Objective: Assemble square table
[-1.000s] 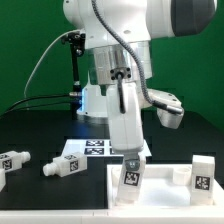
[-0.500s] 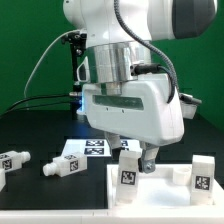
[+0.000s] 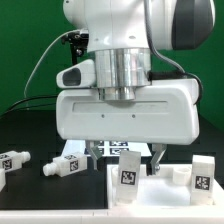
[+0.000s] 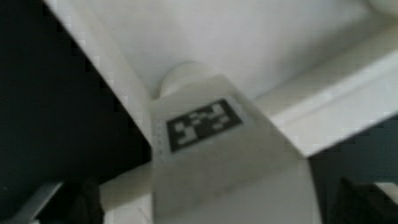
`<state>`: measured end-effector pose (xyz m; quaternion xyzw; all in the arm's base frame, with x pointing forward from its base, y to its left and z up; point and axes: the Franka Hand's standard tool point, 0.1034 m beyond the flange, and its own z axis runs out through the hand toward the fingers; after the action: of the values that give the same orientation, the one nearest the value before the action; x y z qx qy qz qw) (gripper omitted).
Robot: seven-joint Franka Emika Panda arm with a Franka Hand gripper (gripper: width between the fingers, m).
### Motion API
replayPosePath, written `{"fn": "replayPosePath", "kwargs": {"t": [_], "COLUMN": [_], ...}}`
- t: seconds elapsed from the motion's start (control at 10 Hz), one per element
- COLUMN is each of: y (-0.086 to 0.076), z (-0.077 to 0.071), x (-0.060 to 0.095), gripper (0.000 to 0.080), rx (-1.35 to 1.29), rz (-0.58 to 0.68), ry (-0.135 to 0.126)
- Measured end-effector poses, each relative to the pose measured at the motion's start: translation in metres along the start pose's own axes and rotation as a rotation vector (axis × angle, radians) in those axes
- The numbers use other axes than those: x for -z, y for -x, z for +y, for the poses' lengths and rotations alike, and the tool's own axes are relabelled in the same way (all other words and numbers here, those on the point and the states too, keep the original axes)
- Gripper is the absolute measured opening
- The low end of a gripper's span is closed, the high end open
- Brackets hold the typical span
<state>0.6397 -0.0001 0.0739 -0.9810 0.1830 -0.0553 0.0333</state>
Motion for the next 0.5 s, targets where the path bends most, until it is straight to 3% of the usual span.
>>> {"fn": "replayPosePath", "kwargs": {"t": [0.1, 0.2, 0.3, 0.4, 0.5], "y": [-0.0009, -0.0007, -0.0007, -0.0007, -0.0011], "z": [0.0005, 0.0005, 0.0006, 0.0006, 0.0023], "x": [0.0004, 0.0001, 0.0, 0.0, -0.0001], "gripper": [0.0649, 0.053, 0.053, 0.0346, 0.0285], "rx": [-0.016, -0.045, -0.05, -0.093, -0.158], "rz": [0.002, 0.002, 0.002, 0.002, 0.002], "ry": [-0.001, -0.001, -0.001, -0.001, 0.001]}}
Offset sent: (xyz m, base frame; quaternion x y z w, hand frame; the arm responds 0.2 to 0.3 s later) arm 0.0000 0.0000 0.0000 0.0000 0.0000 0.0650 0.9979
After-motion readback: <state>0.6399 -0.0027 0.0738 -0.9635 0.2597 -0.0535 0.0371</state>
